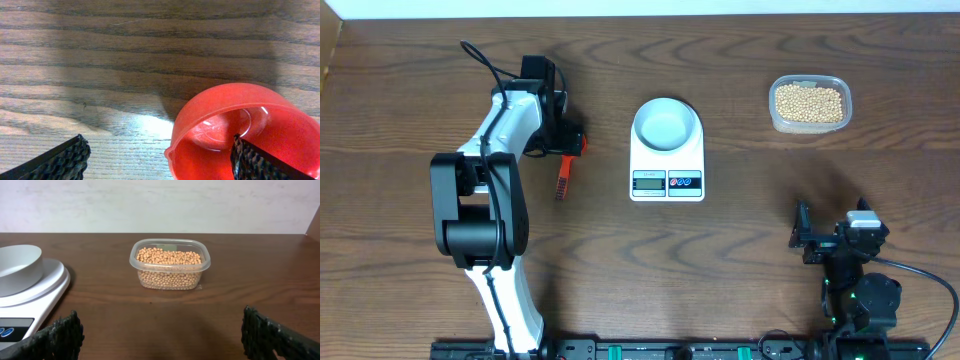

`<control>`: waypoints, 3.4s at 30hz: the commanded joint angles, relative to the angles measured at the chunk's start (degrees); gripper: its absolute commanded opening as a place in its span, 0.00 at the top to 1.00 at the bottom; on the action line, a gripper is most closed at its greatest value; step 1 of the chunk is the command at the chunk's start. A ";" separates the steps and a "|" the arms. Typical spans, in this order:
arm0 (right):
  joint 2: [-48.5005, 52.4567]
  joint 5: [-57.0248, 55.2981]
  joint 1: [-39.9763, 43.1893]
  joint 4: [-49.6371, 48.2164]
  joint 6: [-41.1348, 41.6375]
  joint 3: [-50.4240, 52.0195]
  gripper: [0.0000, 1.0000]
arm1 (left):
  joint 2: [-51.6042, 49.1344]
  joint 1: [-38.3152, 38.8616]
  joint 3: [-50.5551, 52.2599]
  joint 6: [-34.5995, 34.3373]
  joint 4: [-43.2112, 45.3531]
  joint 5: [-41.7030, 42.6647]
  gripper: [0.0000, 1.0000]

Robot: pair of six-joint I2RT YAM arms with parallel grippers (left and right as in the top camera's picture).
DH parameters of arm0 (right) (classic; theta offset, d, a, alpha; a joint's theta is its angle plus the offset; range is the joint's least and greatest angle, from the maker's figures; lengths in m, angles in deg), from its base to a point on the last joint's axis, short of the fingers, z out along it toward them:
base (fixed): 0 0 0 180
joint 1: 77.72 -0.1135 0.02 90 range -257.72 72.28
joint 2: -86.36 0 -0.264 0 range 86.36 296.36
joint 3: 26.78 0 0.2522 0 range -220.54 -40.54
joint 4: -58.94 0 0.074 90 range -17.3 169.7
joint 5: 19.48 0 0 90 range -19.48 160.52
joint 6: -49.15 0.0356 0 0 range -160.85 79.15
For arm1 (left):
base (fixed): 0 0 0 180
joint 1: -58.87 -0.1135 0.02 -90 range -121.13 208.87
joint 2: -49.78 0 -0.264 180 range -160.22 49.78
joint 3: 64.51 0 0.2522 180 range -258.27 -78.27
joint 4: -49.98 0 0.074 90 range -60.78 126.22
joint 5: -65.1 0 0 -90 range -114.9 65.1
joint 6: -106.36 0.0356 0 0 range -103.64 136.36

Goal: Scoop item into bowl and weigh 50g on scale
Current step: 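Lower the left gripper and close it on the red scoop's rim, then lift the red scoop with the left gripper and swing it toward the scale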

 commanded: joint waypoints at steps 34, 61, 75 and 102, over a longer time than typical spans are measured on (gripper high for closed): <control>0.02 -0.46 -0.28 0.26 -0.66 0.07 0.01 | -0.74 -0.31 0.35 0.72 -0.20 -0.90 0.56; 0.02 -0.48 -0.28 0.26 -0.66 0.07 0.01 | -0.74 -0.31 0.35 0.74 -0.17 0.15 0.89; 0.02 -0.48 -0.28 0.26 -0.66 0.07 0.01 | -0.74 -0.31 0.35 0.70 -0.22 0.13 0.93; 0.02 -0.48 -0.28 0.26 -0.66 0.07 0.01 | 16.81 -0.31 -1.20 -3.56 -3.28 0.04 0.93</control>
